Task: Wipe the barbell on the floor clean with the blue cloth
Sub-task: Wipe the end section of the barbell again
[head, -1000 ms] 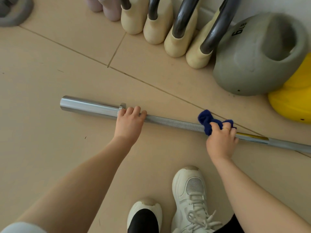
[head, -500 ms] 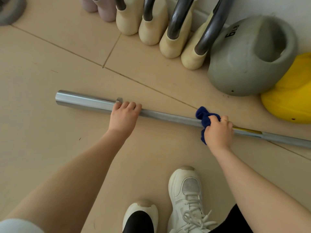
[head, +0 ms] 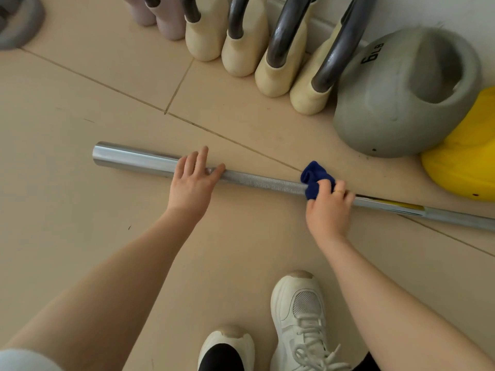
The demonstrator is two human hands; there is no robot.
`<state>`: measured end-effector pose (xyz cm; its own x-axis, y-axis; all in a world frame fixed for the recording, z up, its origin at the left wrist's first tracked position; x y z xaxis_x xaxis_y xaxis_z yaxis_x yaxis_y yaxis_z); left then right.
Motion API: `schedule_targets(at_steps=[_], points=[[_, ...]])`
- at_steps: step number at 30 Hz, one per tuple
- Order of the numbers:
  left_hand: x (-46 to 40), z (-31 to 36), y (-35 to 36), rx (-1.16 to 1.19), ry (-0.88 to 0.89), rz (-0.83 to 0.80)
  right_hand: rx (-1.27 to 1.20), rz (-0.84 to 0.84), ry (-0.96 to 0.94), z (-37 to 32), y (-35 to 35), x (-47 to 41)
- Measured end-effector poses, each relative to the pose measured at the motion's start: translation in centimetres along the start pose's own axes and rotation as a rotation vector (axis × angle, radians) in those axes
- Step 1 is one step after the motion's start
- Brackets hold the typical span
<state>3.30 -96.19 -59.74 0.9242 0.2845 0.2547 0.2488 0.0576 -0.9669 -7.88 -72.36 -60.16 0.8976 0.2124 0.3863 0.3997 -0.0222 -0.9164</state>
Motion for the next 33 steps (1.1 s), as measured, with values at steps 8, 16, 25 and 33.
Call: schedule_targets(at_steps=[8,16,25,33], points=[[0.2,-0.6,-0.2,-0.058,0.040,-0.016,0.034,-0.147,-0.470,-11.7,2.1,2.2],[0.8,-2.3,-1.2,0.080,0.063,0.032,0.004,0.002,-0.208,-10.6,2.1,1.5],[0.4,-2.6,0.3,0.295,0.035,-0.113,0.170,0.012,-0.445,-11.7,1.4,0.4],[0.3,-2.1,-0.2,0.182,0.177,0.000,0.159,-0.063,-0.490,-19.6,3.4,2.4]])
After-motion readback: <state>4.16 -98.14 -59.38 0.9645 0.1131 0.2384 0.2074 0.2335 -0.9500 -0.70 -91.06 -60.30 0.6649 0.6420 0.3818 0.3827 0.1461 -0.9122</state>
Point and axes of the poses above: each hand's wrist, its own x-axis away from the middle knuckle, its own y-axis out of the palm, z = x × y, the point moved 8 cm from there along -x, towards the middle knuckle, and after that the axes turned 11 degrees about -z, right-handed, at the moved point
